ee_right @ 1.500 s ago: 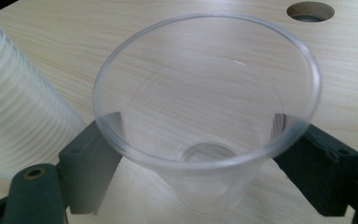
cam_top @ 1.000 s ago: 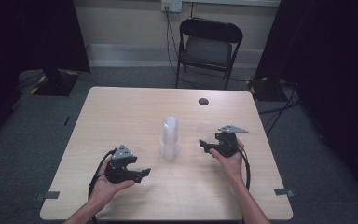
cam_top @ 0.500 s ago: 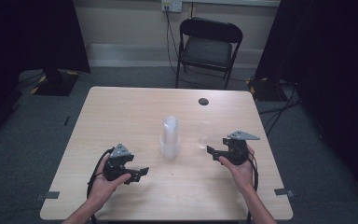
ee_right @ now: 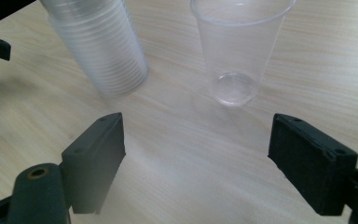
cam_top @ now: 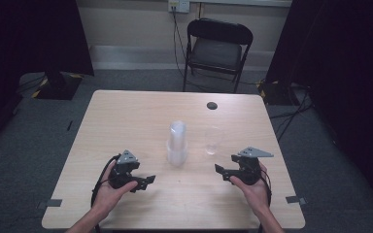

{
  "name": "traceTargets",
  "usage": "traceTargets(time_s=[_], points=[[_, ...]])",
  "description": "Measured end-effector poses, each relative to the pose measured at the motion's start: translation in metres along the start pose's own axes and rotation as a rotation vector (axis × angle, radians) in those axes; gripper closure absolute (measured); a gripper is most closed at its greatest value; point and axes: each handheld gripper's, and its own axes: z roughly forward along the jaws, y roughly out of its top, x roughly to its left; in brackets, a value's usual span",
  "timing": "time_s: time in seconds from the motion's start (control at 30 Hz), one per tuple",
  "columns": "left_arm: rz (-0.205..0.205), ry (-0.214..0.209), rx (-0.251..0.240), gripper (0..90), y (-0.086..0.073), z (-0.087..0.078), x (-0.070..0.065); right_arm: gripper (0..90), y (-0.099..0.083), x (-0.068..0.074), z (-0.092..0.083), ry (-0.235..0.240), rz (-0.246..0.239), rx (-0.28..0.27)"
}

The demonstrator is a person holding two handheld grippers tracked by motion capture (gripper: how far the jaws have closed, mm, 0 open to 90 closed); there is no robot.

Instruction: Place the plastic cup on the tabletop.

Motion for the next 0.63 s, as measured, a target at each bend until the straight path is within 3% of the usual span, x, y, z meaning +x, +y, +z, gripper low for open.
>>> traceTargets(time_s=[0.27, 0.4, 0.63], points=[[0.0, 0.006, 0.003, 16.5, 0.0, -0.001, 0.0, 18.2, -0.011, 0.009, -0.01, 0.0, -0.007, 0.041], [-0.004, 0.003, 0.005, 16.6, -0.002, 0.002, -0.001, 17.8, -0.019, 0.011, -0.015, -0.002, 0.005, 0.028], [0.027, -0.001, 0.023, 16.6, -0.003, 0.005, -0.004, 17.8, -0.032, 0.015, -0.013, -0.01, 0.014, 0.049]])
